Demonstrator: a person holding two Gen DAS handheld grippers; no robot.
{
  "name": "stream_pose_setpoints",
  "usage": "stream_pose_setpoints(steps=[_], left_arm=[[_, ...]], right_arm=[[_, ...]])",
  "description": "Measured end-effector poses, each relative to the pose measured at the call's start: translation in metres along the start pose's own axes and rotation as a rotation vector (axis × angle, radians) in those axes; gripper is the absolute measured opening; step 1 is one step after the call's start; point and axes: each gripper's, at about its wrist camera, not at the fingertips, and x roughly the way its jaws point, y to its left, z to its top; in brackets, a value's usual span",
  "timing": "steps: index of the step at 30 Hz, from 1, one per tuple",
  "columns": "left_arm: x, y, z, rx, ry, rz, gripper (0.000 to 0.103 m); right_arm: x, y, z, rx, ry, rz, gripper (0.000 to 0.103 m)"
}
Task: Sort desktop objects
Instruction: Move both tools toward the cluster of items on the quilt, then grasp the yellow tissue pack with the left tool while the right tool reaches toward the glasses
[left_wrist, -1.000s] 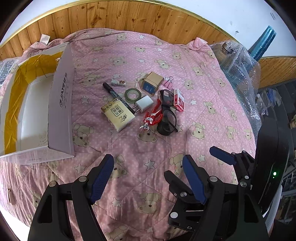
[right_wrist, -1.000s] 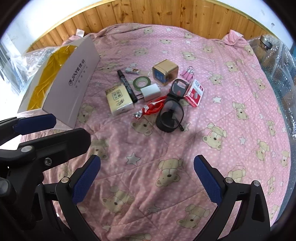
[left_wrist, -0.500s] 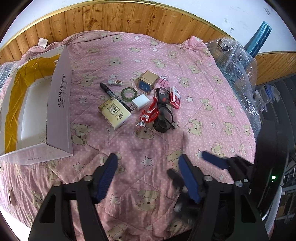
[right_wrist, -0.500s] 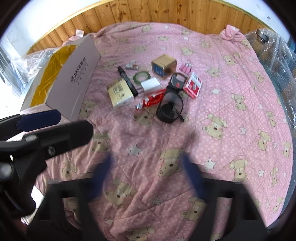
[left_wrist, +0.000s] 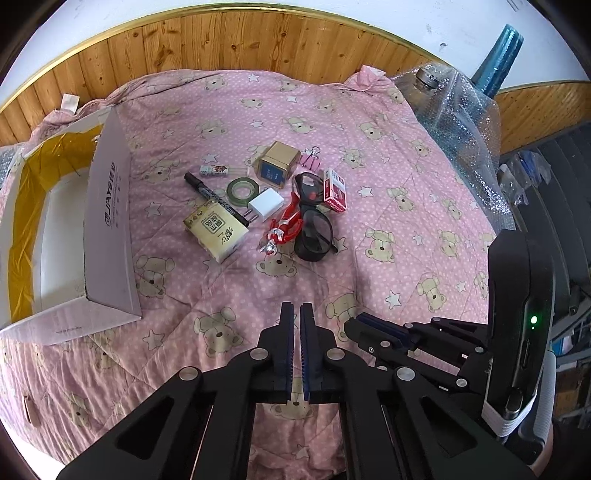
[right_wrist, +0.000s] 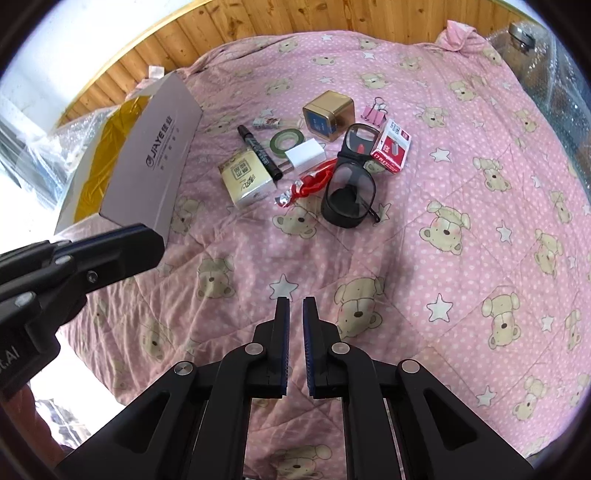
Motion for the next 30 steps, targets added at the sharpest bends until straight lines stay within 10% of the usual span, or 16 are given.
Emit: stream_pose_setpoints(steps=[4, 9, 15, 19, 30], left_arm=[[0.002, 0.000, 0.003, 0.003, 0.000, 0.005, 0.003], [0.007, -0.003, 0.009, 0.023, 0.014, 0.000, 0.007], [0.018, 0.005, 0.019, 0.001, 0.031, -0.004, 0.049], [0.033, 0.019, 0.028, -0.036, 0.058, -0.007, 0.059], [0.076, 0.072, 0.043, -0.168, 0.139, -0.007, 0.059]], right_arm=[[-0.001, -0.006, 0.005, 0.034, -0.012, 0.016, 0.012], [0.002, -0.016, 0.012, 0.080, -0.018, 0.030, 0.043], [0.016, -0.029, 0.023, 0.137, 0.008, 0.056, 0.052], [0.026, -0.043, 0.035, 0.192, 0.020, 0.068, 0.054], [0.061, -0.063, 0.066, 0.247, 0.064, 0.079, 0.057]])
